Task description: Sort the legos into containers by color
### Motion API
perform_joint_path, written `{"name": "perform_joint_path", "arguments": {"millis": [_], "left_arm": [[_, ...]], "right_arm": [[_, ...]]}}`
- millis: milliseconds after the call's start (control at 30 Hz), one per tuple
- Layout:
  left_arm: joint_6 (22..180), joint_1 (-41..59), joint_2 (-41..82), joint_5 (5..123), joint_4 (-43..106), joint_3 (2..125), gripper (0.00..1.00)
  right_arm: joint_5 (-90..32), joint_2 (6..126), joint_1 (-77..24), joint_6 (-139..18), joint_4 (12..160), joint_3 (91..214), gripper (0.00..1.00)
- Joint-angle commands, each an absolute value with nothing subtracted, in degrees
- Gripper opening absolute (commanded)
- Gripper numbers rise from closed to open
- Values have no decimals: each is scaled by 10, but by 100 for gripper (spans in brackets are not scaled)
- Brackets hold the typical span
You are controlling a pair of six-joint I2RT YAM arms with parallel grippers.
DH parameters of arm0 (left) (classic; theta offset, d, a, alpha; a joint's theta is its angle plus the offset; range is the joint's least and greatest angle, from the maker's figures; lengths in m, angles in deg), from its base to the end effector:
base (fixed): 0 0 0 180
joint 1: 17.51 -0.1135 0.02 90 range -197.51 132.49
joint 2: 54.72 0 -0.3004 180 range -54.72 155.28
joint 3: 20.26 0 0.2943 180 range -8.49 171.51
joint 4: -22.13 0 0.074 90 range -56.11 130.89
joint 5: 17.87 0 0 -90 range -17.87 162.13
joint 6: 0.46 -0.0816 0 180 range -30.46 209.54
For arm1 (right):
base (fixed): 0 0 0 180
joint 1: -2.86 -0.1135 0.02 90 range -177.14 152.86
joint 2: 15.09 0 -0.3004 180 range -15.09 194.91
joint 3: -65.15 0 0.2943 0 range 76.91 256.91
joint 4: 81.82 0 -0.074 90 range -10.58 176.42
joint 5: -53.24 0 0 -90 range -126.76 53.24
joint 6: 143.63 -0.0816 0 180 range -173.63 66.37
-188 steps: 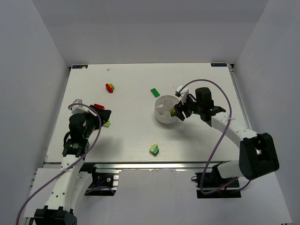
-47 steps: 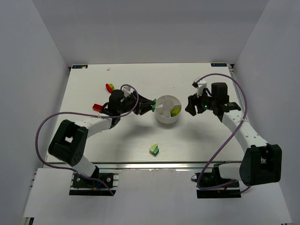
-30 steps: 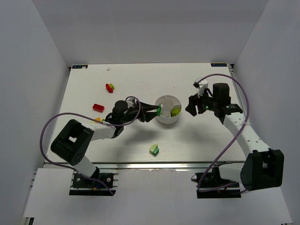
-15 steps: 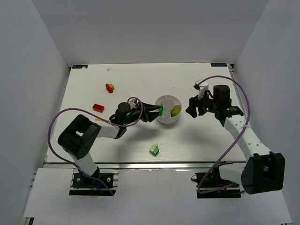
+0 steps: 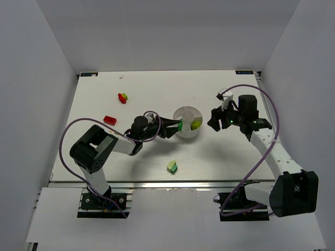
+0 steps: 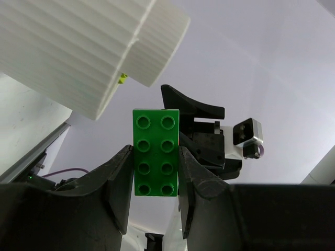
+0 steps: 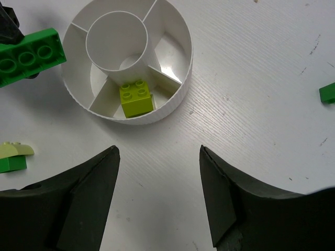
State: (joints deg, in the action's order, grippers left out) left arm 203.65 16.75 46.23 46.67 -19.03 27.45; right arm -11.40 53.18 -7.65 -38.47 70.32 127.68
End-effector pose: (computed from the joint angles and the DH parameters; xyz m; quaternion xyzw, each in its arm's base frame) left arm 0.3089 -0.2528 0.1417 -0.3805 0.6706 -0.6368 0.0023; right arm 0.3128 0.0936 0.2814 -0.2921 0.8153 0.1746 0.4685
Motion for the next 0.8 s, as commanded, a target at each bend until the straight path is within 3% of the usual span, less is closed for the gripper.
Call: {"name": "perform_joint_path", "arguments": {"millis": [0, 200, 467, 767], "left_arm": [[2129, 171, 466, 473, -208, 273, 13], [2129, 171, 471, 473, -210, 270, 20], [2133, 172, 482, 473, -216, 275, 48], [2136, 172, 485, 474, -224, 281, 60]], "right_arm": [[-117, 519, -73, -390, 723, 1276, 68], [-116, 519, -72, -390, 723, 1275, 68], [-117, 521, -70, -388, 722, 1277, 68], [-116, 517, -68, -388, 720, 1275, 68]]}}
